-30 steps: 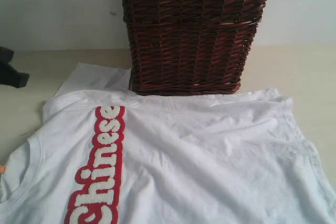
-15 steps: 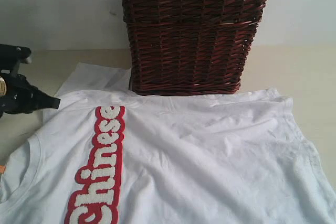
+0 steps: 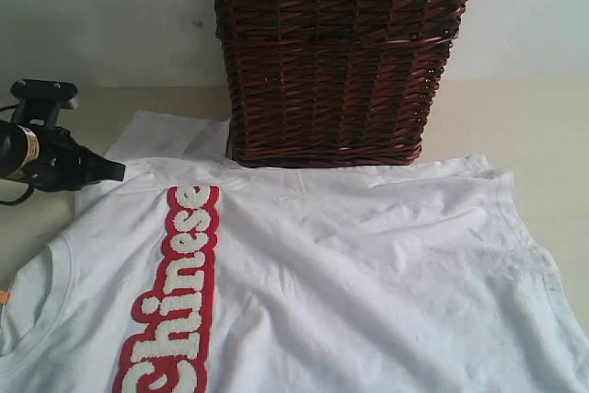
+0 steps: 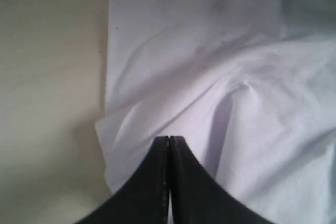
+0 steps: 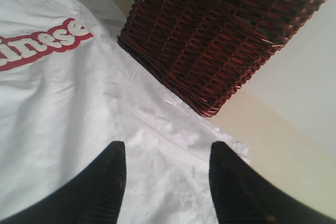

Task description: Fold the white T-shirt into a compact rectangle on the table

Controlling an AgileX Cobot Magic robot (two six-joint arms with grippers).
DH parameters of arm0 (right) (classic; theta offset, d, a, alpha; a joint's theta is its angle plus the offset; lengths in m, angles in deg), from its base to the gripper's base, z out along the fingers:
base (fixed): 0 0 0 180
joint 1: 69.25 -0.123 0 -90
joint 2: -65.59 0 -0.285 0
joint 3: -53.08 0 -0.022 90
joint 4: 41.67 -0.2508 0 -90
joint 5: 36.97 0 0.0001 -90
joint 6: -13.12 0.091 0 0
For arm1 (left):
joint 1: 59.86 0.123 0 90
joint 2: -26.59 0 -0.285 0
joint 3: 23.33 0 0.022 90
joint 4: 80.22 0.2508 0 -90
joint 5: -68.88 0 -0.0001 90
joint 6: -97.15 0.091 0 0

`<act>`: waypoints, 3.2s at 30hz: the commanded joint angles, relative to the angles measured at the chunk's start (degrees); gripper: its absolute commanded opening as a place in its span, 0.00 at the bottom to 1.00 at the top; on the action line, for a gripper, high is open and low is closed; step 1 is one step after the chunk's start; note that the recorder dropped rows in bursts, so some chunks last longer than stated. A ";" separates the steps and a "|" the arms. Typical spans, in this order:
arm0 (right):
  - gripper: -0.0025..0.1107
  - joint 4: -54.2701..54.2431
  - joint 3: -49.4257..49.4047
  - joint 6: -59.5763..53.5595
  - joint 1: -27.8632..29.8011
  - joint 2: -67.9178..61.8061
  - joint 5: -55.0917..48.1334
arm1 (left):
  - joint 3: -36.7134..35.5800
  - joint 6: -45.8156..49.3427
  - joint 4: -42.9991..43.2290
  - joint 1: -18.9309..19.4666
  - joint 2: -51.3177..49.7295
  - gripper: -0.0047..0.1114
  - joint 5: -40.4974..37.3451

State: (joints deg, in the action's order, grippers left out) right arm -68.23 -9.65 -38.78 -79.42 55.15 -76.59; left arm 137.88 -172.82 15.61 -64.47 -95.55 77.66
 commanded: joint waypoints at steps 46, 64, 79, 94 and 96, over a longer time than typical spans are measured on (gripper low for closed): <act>0.45 -0.45 -0.36 0.17 0.16 0.21 0.36 | -10.26 4.12 0.66 0.08 6.40 0.04 -3.47; 0.45 -0.45 -0.36 0.17 0.16 0.21 0.36 | -10.39 2.32 0.09 -1.00 -3.25 0.04 11.22; 0.45 -0.45 -0.36 0.17 0.16 0.21 0.36 | -10.11 2.64 -6.51 -1.00 -3.49 0.04 -19.52; 0.45 -0.45 -0.36 0.17 0.16 0.21 0.36 | -10.11 3.06 -6.81 -1.00 -2.26 0.04 -16.70; 0.45 -0.45 -0.36 0.17 0.16 0.21 0.36 | -10.11 3.06 -6.81 -1.00 -1.66 0.04 -14.01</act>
State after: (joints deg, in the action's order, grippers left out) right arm -68.23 -9.65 -38.78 -79.42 55.15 -76.59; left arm 129.68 -169.97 10.62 -65.76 -95.62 57.83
